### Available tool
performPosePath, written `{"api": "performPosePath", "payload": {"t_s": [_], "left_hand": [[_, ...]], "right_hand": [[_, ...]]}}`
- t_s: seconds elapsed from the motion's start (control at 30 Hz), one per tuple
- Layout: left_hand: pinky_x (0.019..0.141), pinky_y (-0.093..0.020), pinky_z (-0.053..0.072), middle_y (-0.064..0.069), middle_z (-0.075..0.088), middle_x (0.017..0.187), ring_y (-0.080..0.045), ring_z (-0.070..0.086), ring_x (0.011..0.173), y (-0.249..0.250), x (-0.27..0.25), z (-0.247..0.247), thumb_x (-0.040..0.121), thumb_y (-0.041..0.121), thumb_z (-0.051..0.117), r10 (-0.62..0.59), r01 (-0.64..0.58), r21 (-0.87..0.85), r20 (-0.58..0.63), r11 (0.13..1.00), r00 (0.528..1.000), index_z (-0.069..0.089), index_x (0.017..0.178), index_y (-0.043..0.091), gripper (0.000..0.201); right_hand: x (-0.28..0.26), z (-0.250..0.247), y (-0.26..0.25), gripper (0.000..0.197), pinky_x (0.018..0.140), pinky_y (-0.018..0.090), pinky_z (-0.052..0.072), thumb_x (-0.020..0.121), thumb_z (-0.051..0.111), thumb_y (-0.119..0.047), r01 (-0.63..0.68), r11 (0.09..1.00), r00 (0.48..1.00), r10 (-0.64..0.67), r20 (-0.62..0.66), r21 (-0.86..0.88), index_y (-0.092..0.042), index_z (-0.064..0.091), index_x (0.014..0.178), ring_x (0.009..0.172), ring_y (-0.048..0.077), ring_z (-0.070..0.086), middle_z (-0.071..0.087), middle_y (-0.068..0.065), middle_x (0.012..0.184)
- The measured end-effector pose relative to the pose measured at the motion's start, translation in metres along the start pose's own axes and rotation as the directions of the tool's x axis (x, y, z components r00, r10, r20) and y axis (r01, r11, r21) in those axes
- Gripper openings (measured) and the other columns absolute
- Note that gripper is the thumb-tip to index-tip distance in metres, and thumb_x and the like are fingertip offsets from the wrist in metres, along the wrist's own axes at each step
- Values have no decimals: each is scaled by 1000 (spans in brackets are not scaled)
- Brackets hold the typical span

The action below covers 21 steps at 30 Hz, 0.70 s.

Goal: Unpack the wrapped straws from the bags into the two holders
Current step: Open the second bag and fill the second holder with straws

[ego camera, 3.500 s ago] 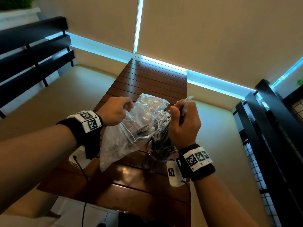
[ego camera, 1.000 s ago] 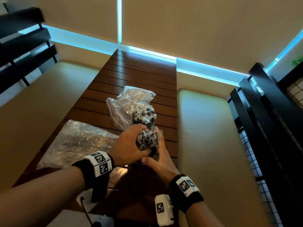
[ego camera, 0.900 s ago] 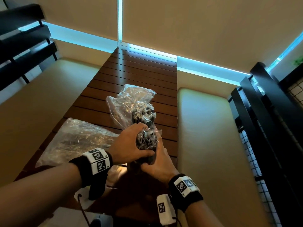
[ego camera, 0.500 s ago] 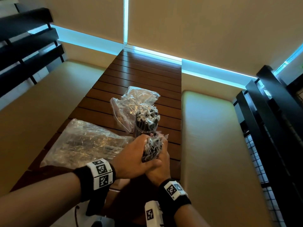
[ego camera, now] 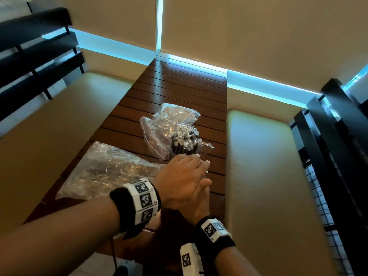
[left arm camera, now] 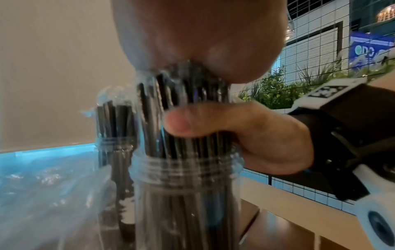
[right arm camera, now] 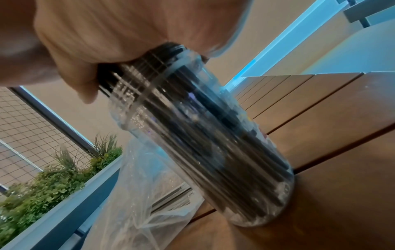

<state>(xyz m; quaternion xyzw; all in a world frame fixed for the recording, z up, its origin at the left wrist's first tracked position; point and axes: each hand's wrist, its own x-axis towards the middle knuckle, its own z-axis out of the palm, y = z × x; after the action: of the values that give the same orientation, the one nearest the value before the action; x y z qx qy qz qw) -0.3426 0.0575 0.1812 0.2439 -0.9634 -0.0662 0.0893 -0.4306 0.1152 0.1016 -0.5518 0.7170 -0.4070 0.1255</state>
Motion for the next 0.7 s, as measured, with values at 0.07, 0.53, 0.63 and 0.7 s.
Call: {"api": "performPosePath", "payload": {"t_s": [0.07, 0.53, 0.63, 0.7], "left_hand": [[111, -42, 33, -3, 54, 140, -22, 44, 135, 1, -3, 10, 101, 53, 20, 2, -2, 27, -8, 1000, 1000, 44, 144, 12, 65], [87, -21, 43, 10, 52, 102, -4, 52, 95, -25, -32, 10, 102, 47, 26, -369, 267, -576, -65, 772, 927, 63, 121, 21, 50], [75, -9, 36, 10, 46, 94, -1, 50, 85, -15, -28, 13, 105, 37, 31, -378, 272, -614, -46, 741, 925, 67, 103, 14, 43], [79, -16, 40, 5, 48, 95, -3, 50, 86, -15, -25, 10, 106, 33, 33, -376, 308, -632, 27, 711, 926, 65, 95, 11, 40]], "right_hand": [[-2, 0, 4, 39, 78, -7, 34, 72, 85, -16, 78, 996, 994, -74, -76, 50, -21, 60, 101, 91, -20, 47, 42, -33, 89], [-1, -9, -6, 83, 75, 20, 56, 62, 91, -7, 13, 888, 1000, -6, -19, 459, -5, 43, 130, 93, 5, 71, 70, -12, 108], [-3, -2, -5, 80, 71, 18, 56, 66, 86, -18, 17, 881, 999, 2, -41, 473, -4, 41, 131, 89, 5, 72, 72, -2, 104], [-6, 1, -7, 76, 69, 17, 55, 64, 85, -28, -15, 892, 996, 56, -77, 452, -13, 43, 126, 84, 3, 72, 72, -3, 99]]}}
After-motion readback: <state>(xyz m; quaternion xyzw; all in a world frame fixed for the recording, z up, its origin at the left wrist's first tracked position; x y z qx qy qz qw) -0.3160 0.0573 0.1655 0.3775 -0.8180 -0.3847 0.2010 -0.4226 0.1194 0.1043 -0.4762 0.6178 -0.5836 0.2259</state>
